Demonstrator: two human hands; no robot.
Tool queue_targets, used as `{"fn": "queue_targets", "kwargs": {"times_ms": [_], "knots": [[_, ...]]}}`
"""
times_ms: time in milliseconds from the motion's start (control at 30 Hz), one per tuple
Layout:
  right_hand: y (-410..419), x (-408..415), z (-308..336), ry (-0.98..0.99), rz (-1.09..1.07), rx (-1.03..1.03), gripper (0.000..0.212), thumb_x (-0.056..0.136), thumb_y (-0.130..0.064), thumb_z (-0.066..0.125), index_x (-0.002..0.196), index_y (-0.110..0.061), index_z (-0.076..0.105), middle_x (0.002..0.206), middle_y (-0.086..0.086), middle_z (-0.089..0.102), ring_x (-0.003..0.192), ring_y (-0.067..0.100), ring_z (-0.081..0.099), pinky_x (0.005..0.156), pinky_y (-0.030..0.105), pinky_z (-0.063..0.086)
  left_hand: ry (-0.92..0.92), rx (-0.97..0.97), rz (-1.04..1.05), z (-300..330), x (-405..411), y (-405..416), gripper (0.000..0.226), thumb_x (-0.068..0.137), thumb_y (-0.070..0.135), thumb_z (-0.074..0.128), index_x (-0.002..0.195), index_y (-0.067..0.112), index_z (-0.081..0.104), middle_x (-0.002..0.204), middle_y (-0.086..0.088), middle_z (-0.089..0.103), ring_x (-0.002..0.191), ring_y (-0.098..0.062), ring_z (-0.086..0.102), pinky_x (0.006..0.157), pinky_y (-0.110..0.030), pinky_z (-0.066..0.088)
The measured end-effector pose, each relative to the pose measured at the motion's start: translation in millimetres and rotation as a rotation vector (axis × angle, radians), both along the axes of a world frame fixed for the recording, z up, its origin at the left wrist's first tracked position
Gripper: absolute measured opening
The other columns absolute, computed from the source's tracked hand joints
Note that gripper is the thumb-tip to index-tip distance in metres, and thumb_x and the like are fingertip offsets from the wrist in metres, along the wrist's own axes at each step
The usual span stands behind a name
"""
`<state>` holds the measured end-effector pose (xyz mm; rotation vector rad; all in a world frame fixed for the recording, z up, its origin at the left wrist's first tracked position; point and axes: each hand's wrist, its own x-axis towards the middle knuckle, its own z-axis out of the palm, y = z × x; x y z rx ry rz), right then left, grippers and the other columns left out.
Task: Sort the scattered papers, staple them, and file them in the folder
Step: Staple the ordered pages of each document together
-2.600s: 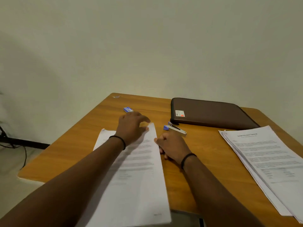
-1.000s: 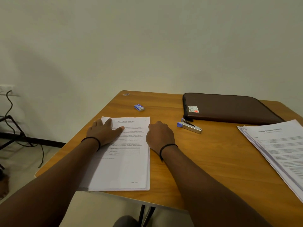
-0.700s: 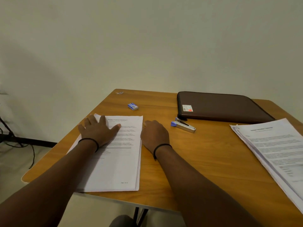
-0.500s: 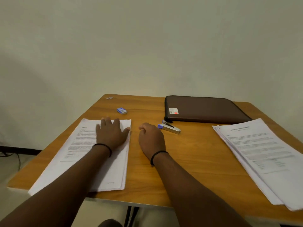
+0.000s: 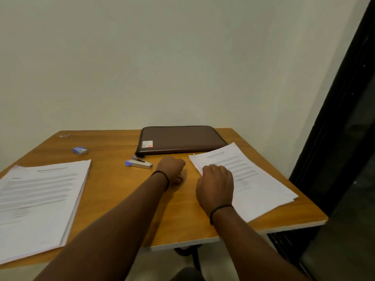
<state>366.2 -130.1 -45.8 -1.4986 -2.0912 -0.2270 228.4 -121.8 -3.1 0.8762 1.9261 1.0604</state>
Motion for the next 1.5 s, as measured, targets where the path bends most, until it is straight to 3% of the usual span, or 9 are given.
{"fn": "queue_targets", "kwargs": {"times_ms": [100,167,333,467,600,767,967,1200,1500], "knots": [[2.4,9.3,0.6,-0.008,-0.108,-0.197,0.024,0.097,-0.026,0.046,0.112,-0.017,0.063,0.112,0.005,0.064,0.105,0.023,0.057,0.096,0.037,0.044,-0.155,0.004,-0.07,17.2,30.7,20.3,0.025,0.101,0.019,0.049,0.115,-0.001,0.056,0.116,-0.026,0.064,0.093,-0.033,0.064,0.094,-0.046,0.056],[7.1,12.7,-2.2,0.019,-0.107,-0.227,0.025,0.1,-0.027,0.045,0.116,-0.016,0.061,0.115,0.006,0.065,0.106,0.022,0.058,0.091,0.034,0.045,-0.229,-0.031,-0.078,24.4,44.4,33.5,0.024,0.103,0.019,0.049,0.099,-0.005,0.052,0.103,-0.027,0.063,0.089,-0.036,0.063,0.095,-0.048,0.053],[17.2,17.0,-4.9,0.033,-0.109,-0.219,0.03,0.103,-0.03,0.043,0.126,-0.014,0.055,0.124,0.008,0.063,0.11,0.021,0.058,0.094,0.032,0.045,-0.385,-0.026,-0.049,8.0,58.9,61.5,0.007,0.1,0.006,0.054,0.096,0.0,0.055,0.094,-0.017,0.066,0.081,-0.03,0.064,0.073,-0.043,0.054],[20.8,23.2,-7.9,0.111,-0.118,-0.222,0.031,0.104,-0.03,0.043,0.128,-0.015,0.055,0.125,0.006,0.062,0.11,0.02,0.058,0.094,0.03,0.045,-0.263,0.087,0.05,-23.0,58.8,82.3,0.006,0.091,-0.003,0.061,0.086,0.0,0.06,0.1,-0.018,0.07,0.082,-0.033,0.069,0.074,-0.046,0.06],[11.7,28.5,-10.8,0.299,-0.072,-0.143,0.028,0.09,-0.03,0.069,0.116,-0.019,0.065,0.113,0.002,0.068,0.099,0.018,0.063,0.084,0.028,0.052,0.134,0.269,-0.005,-35.3,60.0,65.0,0.008,0.097,0.012,0.059,0.09,0.009,0.062,0.092,-0.002,0.064,0.076,-0.016,0.061,0.056,-0.023,0.046],[35.4,40.0,30.2,0.338,0.088,0.072,0.026,0.093,-0.018,0.059,0.118,-0.012,0.062,0.121,0.008,0.062,0.111,0.025,0.054,0.094,0.037,0.051,0.12,0.577,-0.056,1.7,29.3,37.7,0.011,0.1,0.014,0.055,0.102,0.007,0.064,0.099,-0.004,0.069,0.093,-0.021,0.067,0.077,-0.036,0.058],[48.5,21.8,100.2,0.818,0.145,-0.11,0.089,0.085,-0.049,0.071,0.153,-0.014,0.024,0.147,0.006,0.044,0.135,0.024,0.042,0.111,0.04,0.04,-0.018,0.796,-0.094,57.5,-37.0,-15.2,0.015,0.103,0.014,0.051,0.112,0.012,0.062,0.107,0.0,0.071,0.098,-0.016,0.069,0.078,-0.029,0.058],[30.3,-3.6,120.1,1.223,0.506,-0.272,0.019,0.086,-0.025,0.077,0.098,-0.013,0.07,0.092,0.0,0.076,0.087,0.02,0.073,0.077,0.041,0.061,-0.041,0.903,-0.023,91.4,-72.3,-54.1,0.02,0.101,0.023,0.055,0.114,0.007,0.055,0.113,-0.011,0.067,0.103,-0.029,0.067,0.086,-0.043,0.057],[-12.0,-24.6,86.0,1.371,0.672,-0.477,0.025,0.085,-0.014,0.076,0.109,-0.016,0.071,0.101,-0.001,0.077,0.093,0.015,0.073,0.071,0.023,0.058,-0.134,0.818,-0.173,63.3,-81.2,-88.6,0.046,0.08,0.026,0.079,0.12,0.011,0.064,0.11,-0.003,0.075,0.099,-0.02,0.072,0.074,-0.024,0.058]]}}
